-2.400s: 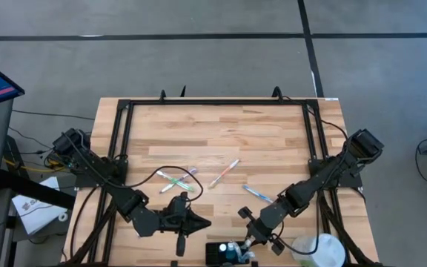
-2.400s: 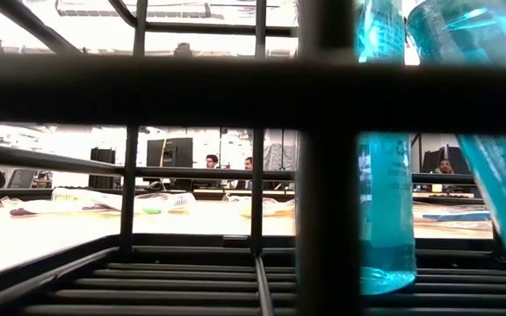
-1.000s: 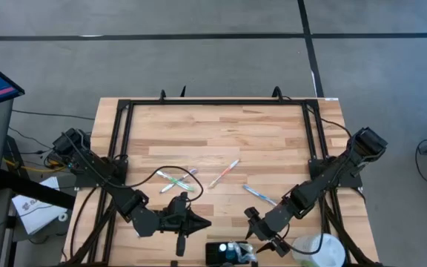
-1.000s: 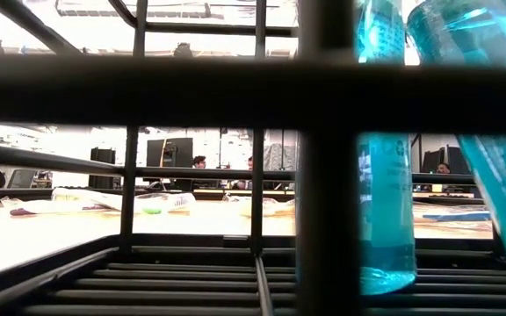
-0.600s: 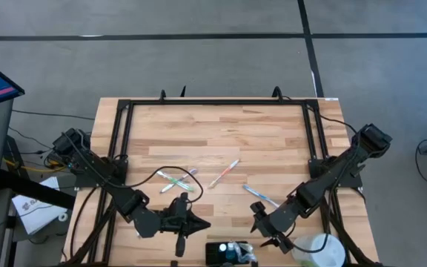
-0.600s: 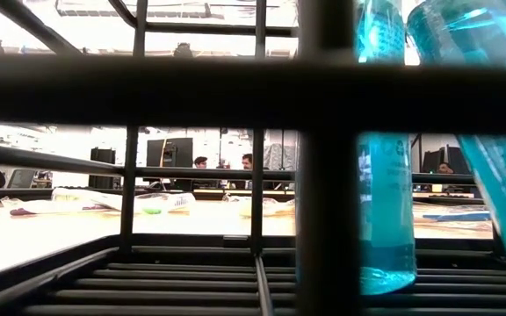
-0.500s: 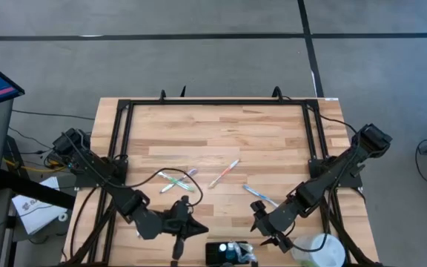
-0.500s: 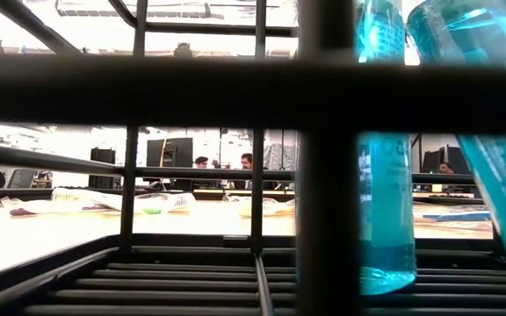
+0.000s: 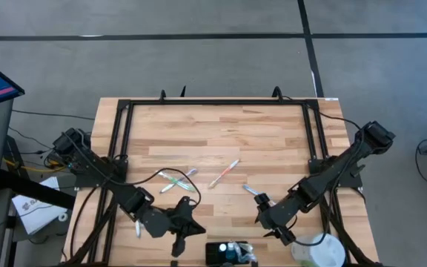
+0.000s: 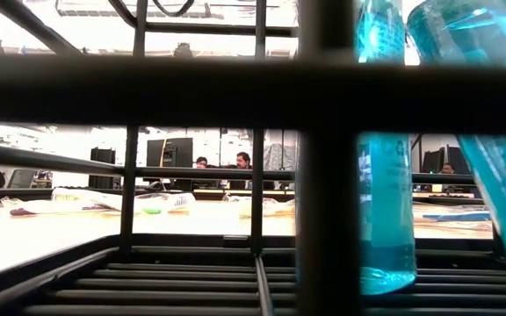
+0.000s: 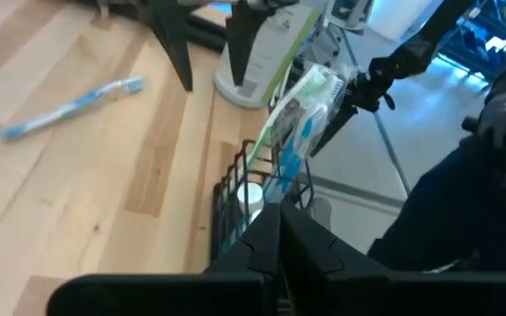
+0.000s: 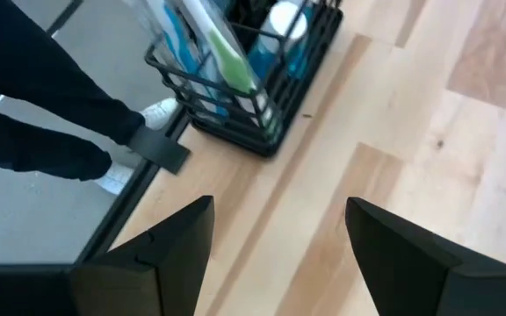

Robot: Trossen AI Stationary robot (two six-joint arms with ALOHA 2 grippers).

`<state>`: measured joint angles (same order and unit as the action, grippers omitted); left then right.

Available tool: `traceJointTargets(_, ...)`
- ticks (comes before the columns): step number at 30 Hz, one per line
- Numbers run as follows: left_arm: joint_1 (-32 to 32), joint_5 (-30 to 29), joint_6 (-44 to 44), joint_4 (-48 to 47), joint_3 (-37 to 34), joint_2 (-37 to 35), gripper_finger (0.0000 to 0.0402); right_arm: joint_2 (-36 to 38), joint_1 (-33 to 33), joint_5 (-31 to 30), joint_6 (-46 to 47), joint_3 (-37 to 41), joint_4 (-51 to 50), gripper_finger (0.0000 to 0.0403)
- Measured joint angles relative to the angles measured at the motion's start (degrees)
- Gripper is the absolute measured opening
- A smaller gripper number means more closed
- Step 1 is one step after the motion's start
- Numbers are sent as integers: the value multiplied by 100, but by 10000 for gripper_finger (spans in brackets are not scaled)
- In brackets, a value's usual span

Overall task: Pick & Place toothbrushing station
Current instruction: Put the bottom purple toothbrush into the black mesh organizer

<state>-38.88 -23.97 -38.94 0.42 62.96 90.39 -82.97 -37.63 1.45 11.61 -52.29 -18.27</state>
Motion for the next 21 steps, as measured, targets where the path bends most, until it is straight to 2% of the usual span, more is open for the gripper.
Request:
traceJointTargets(2,81,36,-506,-22,0,0,0,46,55,0,-1,0,-129,249)
traceJointTargets(6,306,47,-2234,-201,0,0,0,66,211,9,-6,0,-305,249)
traceJointTargets(8,422,191,-2731,-193,0,2,0,65,289,55,-4,0,-342,249)
traceJointTargets(13,524,304,-2916,-156,0,2,0,67,493,348,1,-3,-494,249)
traceJointTargets(18,600,300,-3632,-160,0,3,0,142,745,470,-51,-255,-1145,249)
traceJointTargets(21,630,339,-3591,-214,0,3,0,212,907,469,-233,-436,-1558,249)
